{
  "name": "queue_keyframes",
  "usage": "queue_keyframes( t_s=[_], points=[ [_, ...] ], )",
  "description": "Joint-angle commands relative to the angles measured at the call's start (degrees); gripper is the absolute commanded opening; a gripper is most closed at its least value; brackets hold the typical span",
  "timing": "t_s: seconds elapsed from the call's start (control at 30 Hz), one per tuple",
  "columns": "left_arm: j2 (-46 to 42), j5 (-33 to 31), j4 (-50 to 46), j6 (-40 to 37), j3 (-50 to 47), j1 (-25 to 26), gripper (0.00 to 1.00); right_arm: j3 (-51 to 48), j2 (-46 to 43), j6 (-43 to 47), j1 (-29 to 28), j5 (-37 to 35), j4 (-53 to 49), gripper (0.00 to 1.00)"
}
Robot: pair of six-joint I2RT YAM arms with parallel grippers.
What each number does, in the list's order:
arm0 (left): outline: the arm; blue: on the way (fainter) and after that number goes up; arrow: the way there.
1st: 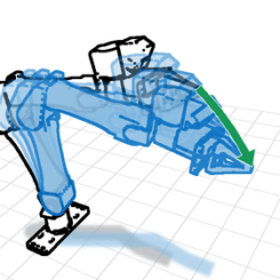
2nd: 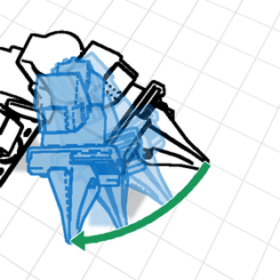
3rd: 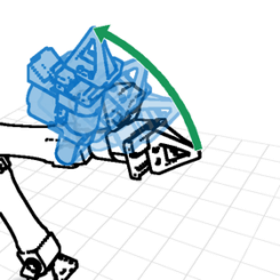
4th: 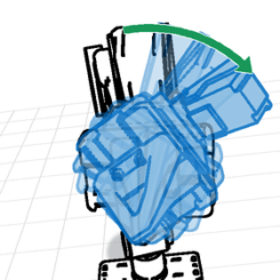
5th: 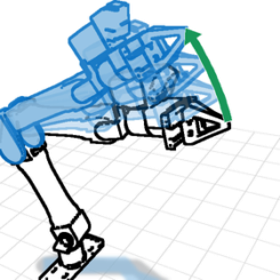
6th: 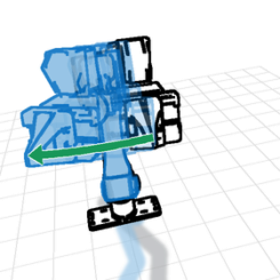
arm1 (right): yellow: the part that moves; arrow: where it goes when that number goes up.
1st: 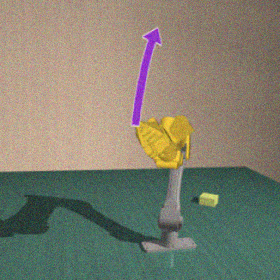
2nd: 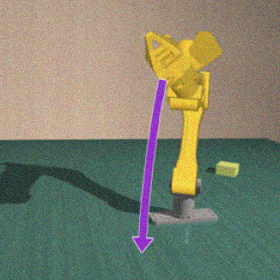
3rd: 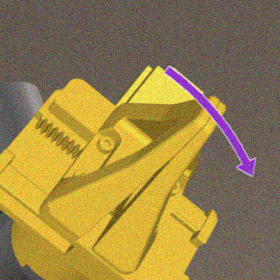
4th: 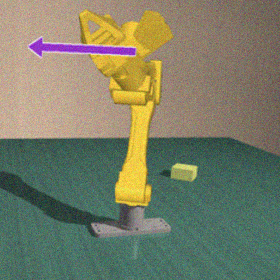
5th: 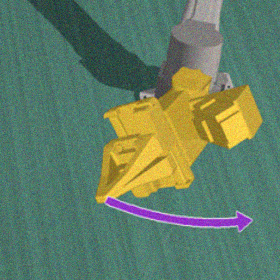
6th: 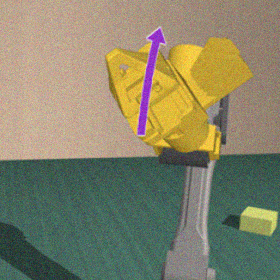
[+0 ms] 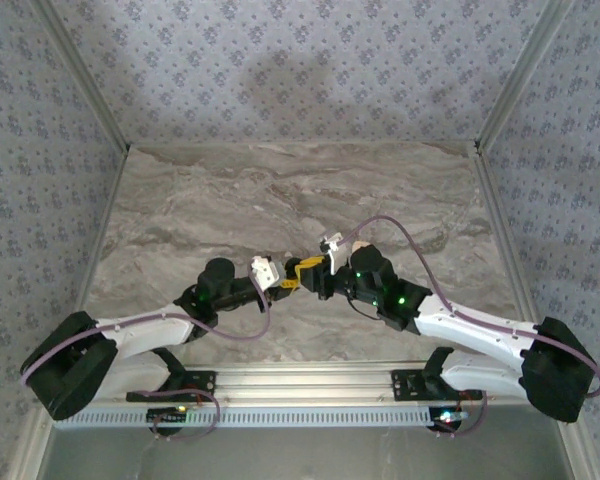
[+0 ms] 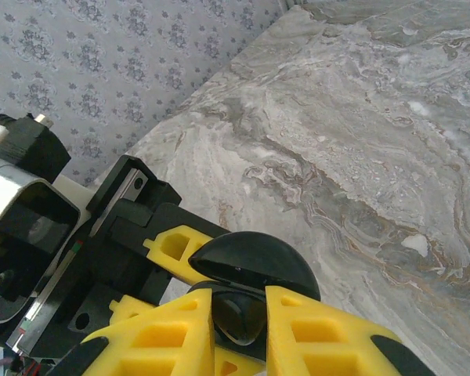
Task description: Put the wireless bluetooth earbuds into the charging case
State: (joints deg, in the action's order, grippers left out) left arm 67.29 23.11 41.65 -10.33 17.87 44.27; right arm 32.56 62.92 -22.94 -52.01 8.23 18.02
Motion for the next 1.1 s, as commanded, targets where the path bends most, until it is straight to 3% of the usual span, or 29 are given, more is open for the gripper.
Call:
queue_keyframes(
  t_s=[0.0, 0.33, 0.67, 0.83, 1.07],
  points=[
    [-1.67, 0.68, 1.51, 0.92, 1.82, 0.34, 0.13, 0.51, -0.07, 0.98, 0.14, 2.32, -1.64, 0.22],
    [-2.98, 1.4, 0.81, 0.88, 1.82, 0.3, 0.13, 0.65, -0.03, 0.71, 1.69, 0.82, -4.05, 0.31],
    [-2.64, 1.76, 0.46, 0.92, 2.34, 0.29, 0.13, 1.18, -0.93, 1.14, 1.81, 1.08, -3.31, 0.49],
    [-2.42, 0.98, 0.3, 0.85, 2.32, 0.35, 0.14, 1.13, -3.96, 2.11, 2.03, 2.58, -2.71, 0.57],
    [-2.68, 0.25, -0.35, 0.74, 2.36, 0.31, 0.14, 1.38, -10.94, 2.07, 3.03, 2.89, -6.79, 0.59]
  ],
)
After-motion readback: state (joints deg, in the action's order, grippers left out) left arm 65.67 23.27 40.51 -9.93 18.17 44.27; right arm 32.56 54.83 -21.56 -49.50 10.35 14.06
